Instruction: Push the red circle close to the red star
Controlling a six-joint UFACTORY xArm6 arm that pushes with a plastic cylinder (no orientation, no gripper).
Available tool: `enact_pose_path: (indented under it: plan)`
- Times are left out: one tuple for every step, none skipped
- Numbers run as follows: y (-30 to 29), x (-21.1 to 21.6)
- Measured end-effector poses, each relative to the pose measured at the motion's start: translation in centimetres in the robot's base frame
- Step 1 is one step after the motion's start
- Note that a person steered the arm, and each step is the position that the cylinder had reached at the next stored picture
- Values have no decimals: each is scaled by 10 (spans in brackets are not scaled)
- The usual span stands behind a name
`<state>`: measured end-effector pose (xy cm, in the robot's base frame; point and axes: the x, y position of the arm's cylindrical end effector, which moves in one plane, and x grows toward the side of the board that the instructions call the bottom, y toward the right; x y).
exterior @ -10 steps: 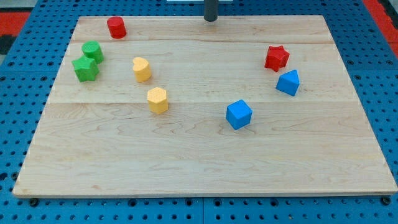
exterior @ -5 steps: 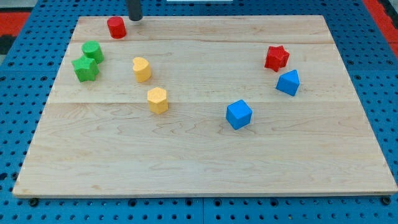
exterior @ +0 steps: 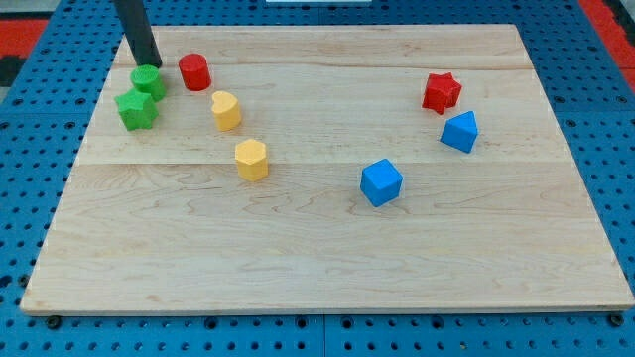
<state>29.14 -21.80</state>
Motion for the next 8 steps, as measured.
enact_pose_path:
  plan:
    - [44,6]
    - [72,0]
    - [97,-15]
    - [116,-21]
    - [160,-27]
    - [189,-32]
    - [226,-32]
    - [268,-32]
